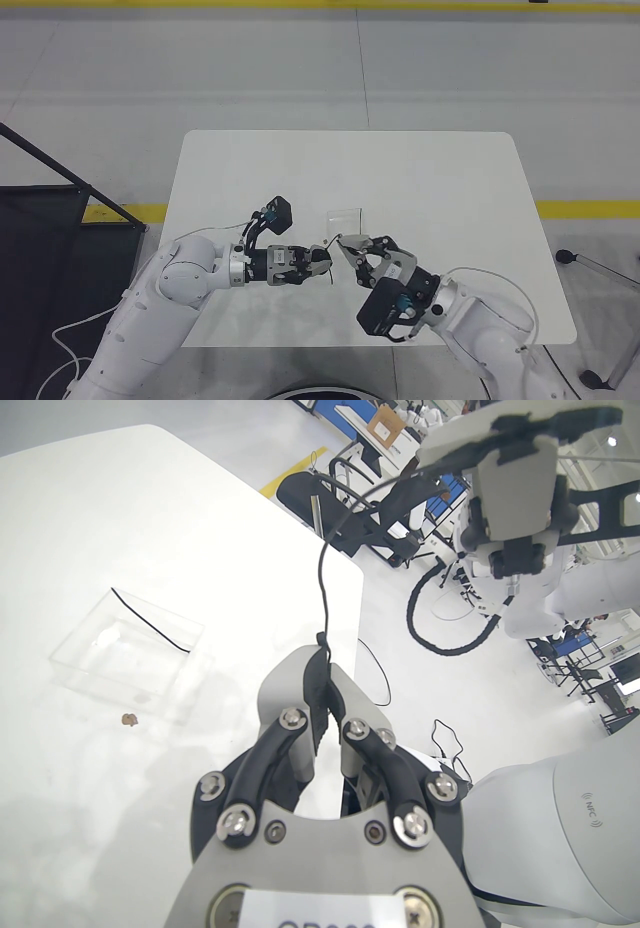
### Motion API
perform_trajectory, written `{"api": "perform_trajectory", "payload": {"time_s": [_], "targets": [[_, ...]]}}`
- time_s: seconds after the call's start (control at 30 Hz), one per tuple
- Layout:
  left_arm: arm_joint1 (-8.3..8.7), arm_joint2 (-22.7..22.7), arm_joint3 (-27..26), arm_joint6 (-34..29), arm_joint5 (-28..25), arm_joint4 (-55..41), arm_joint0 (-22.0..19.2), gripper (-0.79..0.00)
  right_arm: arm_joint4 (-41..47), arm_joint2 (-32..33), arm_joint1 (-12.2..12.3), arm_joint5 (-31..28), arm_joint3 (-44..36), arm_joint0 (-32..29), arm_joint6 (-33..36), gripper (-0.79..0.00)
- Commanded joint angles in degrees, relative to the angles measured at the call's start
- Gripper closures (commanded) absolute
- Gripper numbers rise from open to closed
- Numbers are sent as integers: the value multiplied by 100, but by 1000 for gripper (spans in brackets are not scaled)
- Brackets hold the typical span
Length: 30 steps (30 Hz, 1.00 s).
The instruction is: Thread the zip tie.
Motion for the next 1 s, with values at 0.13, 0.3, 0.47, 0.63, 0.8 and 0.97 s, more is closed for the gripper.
{"api": "perform_trajectory", "payload": {"time_s": [0.13,0.3,0.47,0.63,0.8,0.97], "targets": [[0,0,0,0,0,0,0,0,1,40,29,-386,-23,-28,-223,0],[0,0,0,0,0,0,0,0,11,100,56,-677,-21,-37,-436,0],[0,0,0,0,0,0,0,0,-5,157,85,-938,-13,-46,-551,0],[0,0,0,0,0,0,0,0,4,149,110,-1297,-3,-6,-566,0],[0,0,0,0,0,0,0,0,55,139,132,-1607,27,63,-597,0],[0,0,0,0,0,0,0,0,91,126,153,-1864,51,125,-564,0]]}}
